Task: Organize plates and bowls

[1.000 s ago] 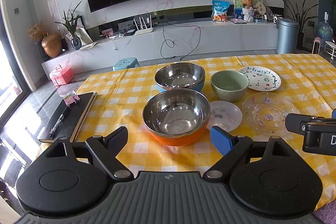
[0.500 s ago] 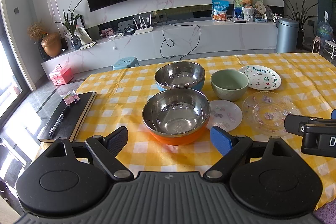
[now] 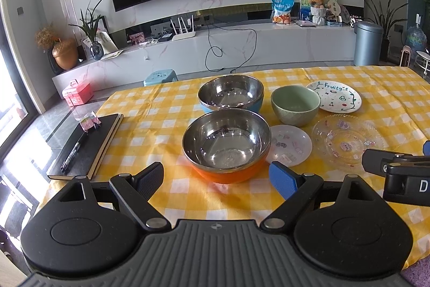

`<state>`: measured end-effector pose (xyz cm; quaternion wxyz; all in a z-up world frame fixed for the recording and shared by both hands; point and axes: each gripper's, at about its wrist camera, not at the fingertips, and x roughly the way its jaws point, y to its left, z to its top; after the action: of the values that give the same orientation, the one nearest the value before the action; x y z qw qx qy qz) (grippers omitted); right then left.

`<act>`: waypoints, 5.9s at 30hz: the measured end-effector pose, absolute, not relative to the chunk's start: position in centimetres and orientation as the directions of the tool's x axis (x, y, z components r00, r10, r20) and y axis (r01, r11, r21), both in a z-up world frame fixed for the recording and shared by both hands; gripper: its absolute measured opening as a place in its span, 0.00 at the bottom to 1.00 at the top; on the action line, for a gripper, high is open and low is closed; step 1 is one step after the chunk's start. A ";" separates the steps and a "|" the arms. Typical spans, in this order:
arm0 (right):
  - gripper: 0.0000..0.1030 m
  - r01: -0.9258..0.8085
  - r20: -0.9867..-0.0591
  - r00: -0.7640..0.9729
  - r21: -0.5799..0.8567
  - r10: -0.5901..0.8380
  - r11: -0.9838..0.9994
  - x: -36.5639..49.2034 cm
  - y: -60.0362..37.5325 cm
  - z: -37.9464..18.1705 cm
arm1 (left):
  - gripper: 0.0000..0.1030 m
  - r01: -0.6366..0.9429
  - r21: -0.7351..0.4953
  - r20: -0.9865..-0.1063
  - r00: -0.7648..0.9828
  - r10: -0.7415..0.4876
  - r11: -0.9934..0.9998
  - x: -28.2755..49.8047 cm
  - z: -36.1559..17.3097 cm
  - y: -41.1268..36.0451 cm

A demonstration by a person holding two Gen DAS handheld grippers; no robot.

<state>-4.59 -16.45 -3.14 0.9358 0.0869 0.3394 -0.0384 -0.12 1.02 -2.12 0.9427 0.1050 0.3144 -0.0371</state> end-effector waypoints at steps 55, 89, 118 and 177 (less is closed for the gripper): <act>0.24 0.078 -0.749 0.642 0.278 0.165 0.957 10.0 -8.8 -9.5 | 0.20 -0.034 -0.221 -0.788 0.595 -0.158 0.975 13.4 -6.9 8.1; 0.11 -0.014 -0.719 0.624 0.380 0.305 0.925 1.8 -5.8 -4.9 | 0.08 -0.138 -0.231 -0.742 0.665 -0.083 0.963 3.2 -2.1 13.4; 0.11 0.042 -0.817 0.486 0.377 0.310 0.925 2.0 -4.7 -7.8 | 0.09 -0.194 -0.292 -0.820 0.555 -0.141 0.937 2.5 -6.3 15.6; 0.41 0.035 -0.694 0.711 0.196 0.114 0.980 11.3 -12.8 -3.5 | 0.55 0.119 -0.129 -0.769 0.615 -0.175 0.984 15.1 -0.2 6.9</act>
<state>11.29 -12.81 -3.47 0.9198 0.0978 0.3795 0.0214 15.11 6.90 -0.20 0.8979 -0.0327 0.4312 -0.0820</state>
